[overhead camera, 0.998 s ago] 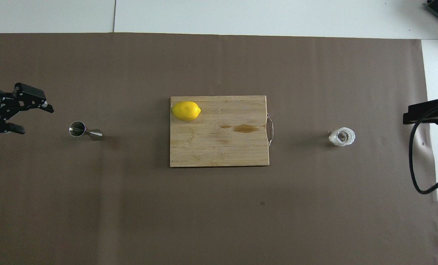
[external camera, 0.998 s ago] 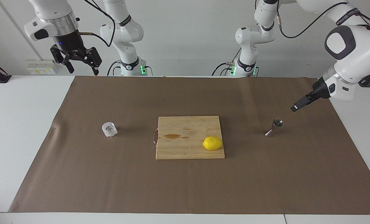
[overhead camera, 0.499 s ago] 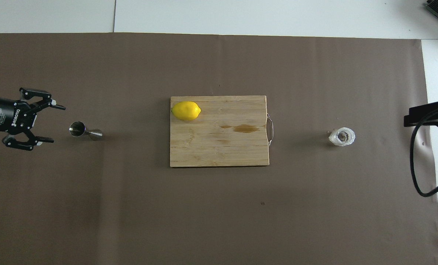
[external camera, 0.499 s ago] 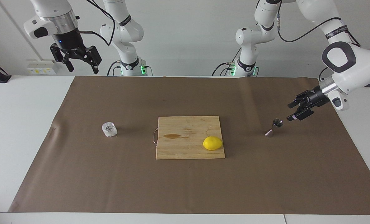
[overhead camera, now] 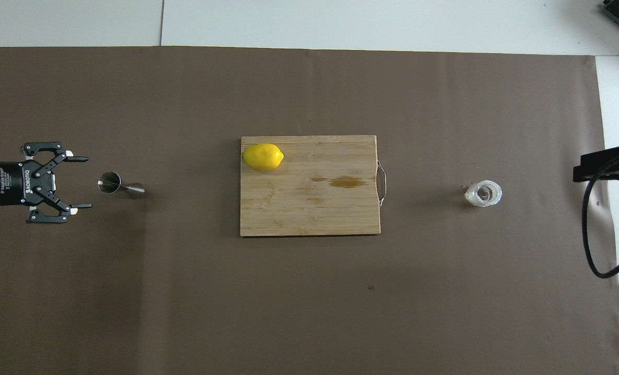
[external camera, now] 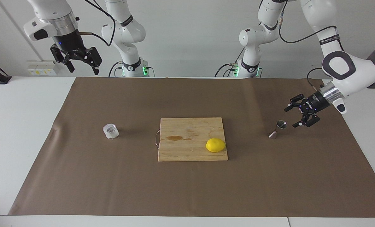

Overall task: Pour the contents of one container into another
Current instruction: 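Move the open left gripper toward the metal jigger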

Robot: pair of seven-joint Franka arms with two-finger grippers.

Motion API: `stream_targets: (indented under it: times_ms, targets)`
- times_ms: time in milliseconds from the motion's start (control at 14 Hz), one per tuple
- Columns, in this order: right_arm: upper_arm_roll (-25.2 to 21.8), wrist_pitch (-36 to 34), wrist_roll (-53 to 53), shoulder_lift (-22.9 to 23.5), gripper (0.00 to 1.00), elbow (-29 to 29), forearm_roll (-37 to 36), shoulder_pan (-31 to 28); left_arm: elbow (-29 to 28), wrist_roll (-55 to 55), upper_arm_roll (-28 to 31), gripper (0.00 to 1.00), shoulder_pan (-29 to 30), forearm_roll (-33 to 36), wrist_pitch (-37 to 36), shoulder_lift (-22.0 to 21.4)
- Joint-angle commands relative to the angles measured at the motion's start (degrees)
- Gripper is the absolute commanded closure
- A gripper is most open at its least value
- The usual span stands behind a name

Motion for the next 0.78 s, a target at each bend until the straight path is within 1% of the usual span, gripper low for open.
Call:
stream_targets:
  times_ms: [0,71,143,285,499,713]
  targets:
    - [0.00,1.55,-0.08,-0.52,0.00,-1.61,0.85,-0.61,-9.83,-1.88,-0.51,0.00,0.47,-8.89,8.43,-4.85]
    - [0.00,1.55,-0.16,-0.60,0.00,-1.70,1.03,-0.96,-11.42,-1.88,-0.52,0.00,-0.05,-12.67,10.21,-5.11]
    - [0.00,1.55,-0.25,-0.43,0.00,-1.62,1.03,-1.22,-13.26,-1.79,-0.52,0.00,-0.50,-13.92,11.62,-5.38]
    - [0.08,2.16,-0.69,0.09,0.00,-1.44,1.03,-1.31,-14.25,-1.79,-0.52,0.00,-0.06,-16.12,12.25,-5.47]
    - [0.08,2.95,-3.68,0.80,0.00,-1.00,1.03,-1.49,-16.79,-1.35,-0.52,0.00,-0.76,-17.71,13.82,-6.26]
    - [0.26,2.95,-3.94,1.33,0.00,-0.65,1.03,-1.49,-17.32,-1.09,-0.52,0.00,-2.07,-18.94,15.14,-6.35]
